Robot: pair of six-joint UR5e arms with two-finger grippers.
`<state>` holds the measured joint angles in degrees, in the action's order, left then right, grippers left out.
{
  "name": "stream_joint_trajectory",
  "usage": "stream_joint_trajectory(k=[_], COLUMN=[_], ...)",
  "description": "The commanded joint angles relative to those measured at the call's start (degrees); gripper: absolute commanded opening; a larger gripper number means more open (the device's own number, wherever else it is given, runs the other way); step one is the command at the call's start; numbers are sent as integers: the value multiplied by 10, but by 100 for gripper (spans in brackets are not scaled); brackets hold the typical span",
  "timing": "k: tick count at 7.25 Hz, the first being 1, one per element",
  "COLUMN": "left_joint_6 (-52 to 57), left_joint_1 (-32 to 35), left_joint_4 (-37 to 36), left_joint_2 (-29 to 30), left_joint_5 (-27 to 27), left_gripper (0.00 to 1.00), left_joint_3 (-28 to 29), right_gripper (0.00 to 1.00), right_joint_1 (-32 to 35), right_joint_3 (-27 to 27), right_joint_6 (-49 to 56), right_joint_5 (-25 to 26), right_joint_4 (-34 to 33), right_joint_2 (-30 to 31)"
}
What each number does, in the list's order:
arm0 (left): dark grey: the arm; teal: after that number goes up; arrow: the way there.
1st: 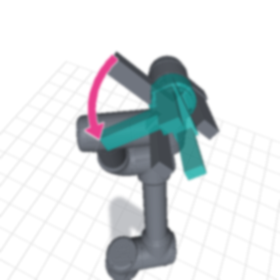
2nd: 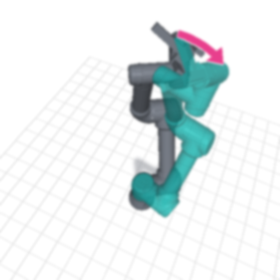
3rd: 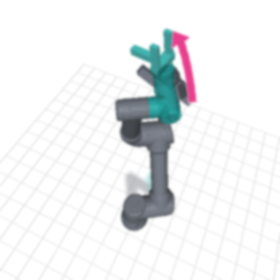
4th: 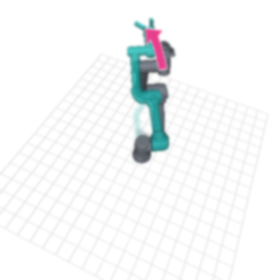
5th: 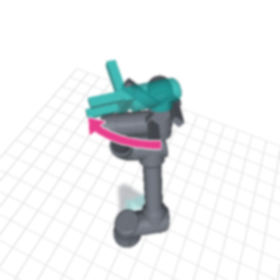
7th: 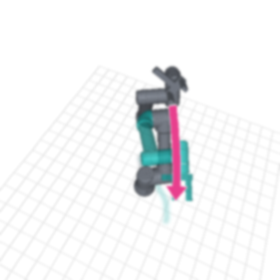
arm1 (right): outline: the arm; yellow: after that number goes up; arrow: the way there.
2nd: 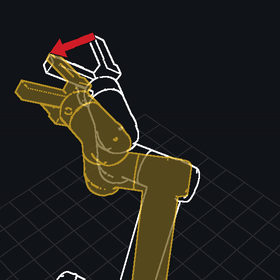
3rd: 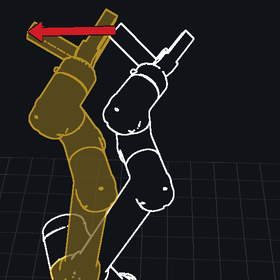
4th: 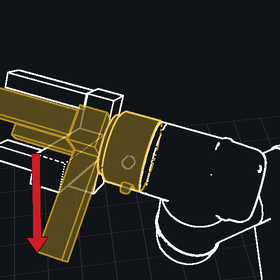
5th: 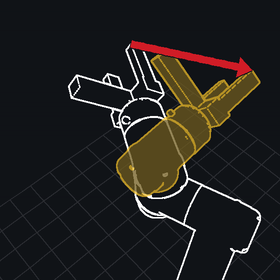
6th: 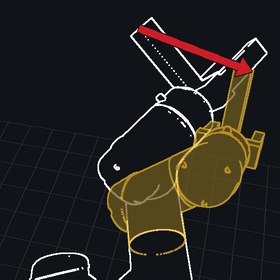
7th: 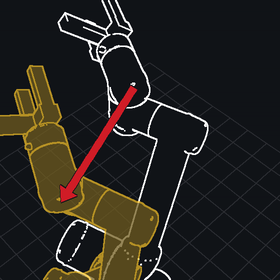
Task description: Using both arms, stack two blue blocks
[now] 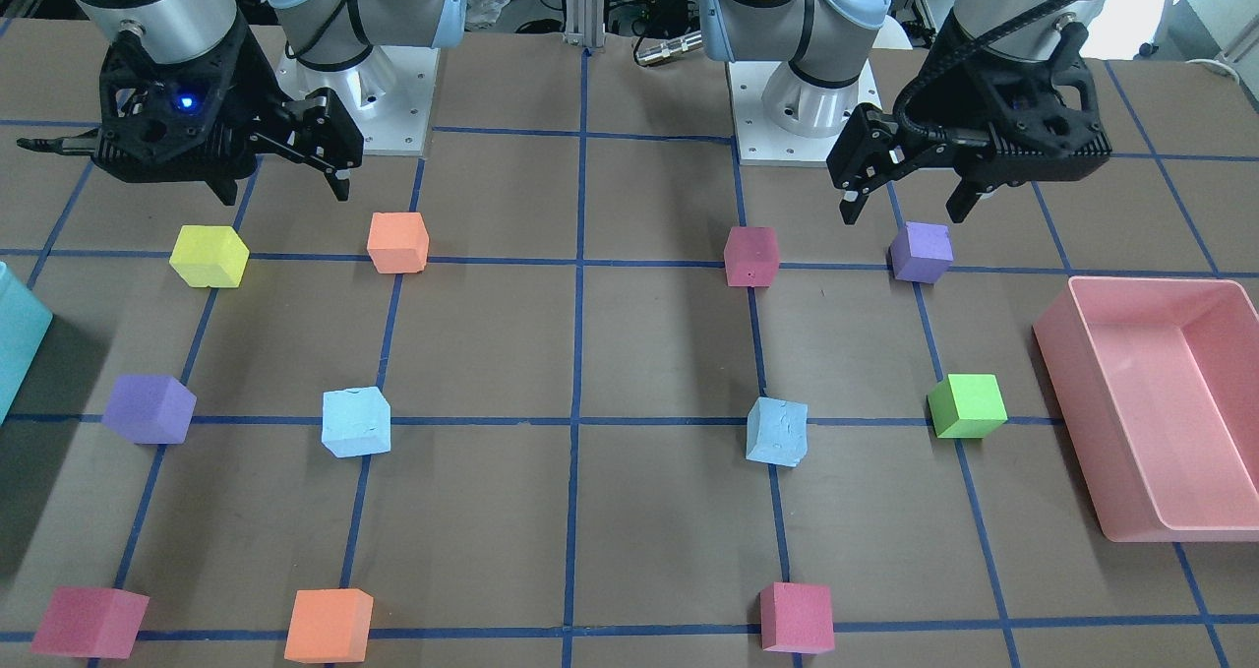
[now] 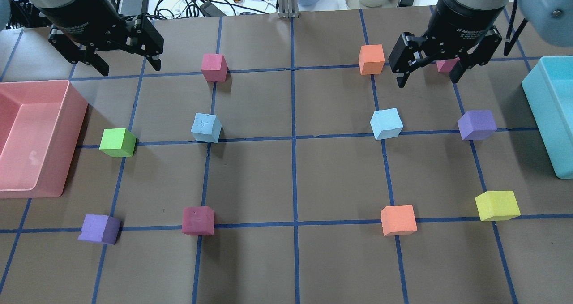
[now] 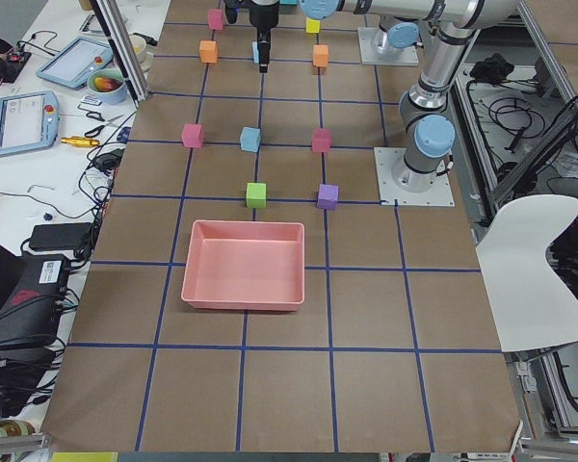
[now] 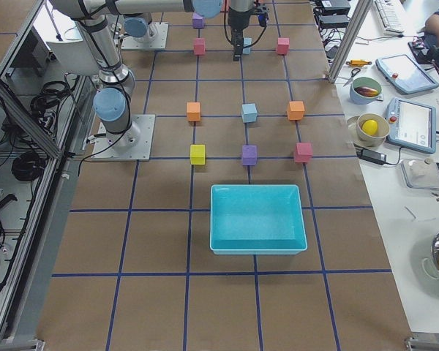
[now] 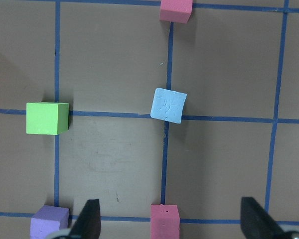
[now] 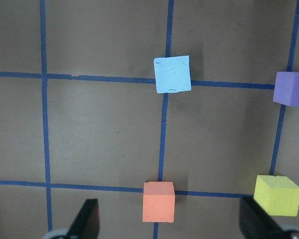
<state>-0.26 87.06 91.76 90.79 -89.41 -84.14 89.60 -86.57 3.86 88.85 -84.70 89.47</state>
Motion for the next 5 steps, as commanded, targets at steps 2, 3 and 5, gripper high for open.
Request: stream_joint_trajectory(k=[2,3,5], left_joint_6=[1,2,-4], left_joint_1=[1,5,9], left_joint_4=[2,-6,-52], left_joint_2=[-4,10,37], left_joint_5=[3,6,24], left_gripper=[100,100,100], left_joint_3=[-6,-13,-28], right_gripper=[100,100,100], right_joint_1=[0,1,1], right_joint_3=[-3,-3,-4], right_joint_6=[-1,-1,0], right_joint_5=[4,4,6], right_joint_4=[-1,-3,-2], right_joint_2=[1,1,0])
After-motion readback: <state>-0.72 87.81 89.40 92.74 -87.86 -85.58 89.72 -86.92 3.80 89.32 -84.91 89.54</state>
